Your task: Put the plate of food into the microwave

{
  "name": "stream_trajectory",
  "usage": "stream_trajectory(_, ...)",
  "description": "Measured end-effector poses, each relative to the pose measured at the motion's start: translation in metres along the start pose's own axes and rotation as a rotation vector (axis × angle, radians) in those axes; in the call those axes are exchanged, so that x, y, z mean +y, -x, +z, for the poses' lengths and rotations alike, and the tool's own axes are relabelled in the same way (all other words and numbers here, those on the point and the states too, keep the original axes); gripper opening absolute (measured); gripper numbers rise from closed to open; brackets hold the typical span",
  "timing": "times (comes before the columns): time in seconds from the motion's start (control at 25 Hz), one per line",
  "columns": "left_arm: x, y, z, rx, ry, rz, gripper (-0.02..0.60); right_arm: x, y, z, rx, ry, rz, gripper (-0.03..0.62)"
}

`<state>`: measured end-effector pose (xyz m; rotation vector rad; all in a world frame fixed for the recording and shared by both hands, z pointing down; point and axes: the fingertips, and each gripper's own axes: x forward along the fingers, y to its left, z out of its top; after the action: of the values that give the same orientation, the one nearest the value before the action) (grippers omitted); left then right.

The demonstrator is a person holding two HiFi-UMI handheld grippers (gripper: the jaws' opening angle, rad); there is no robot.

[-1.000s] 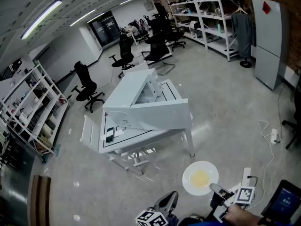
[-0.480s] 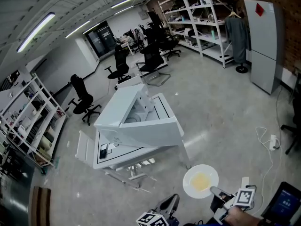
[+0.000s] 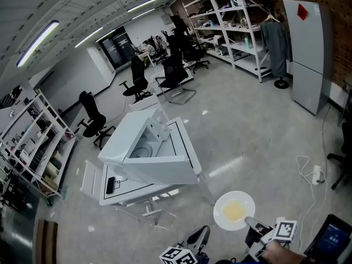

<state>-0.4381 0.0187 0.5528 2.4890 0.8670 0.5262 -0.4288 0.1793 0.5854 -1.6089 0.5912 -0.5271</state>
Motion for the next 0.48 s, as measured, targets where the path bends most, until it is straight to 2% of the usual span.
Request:
stream_trajectory(0.24, -0.02, -0.051, -0.007, 0.005, -0.001, 0.001, 0.006, -0.017, 0.011, 0.047, 0.018, 0.014, -0.024, 0.012)
stream_trajectory(0.48, -0.034, -0.09, -0.007, 0.015, -0.014, -0.009, 0.006, -0.015, 0.012, 0.078, 0.007, 0.004, 0.019, 0.012)
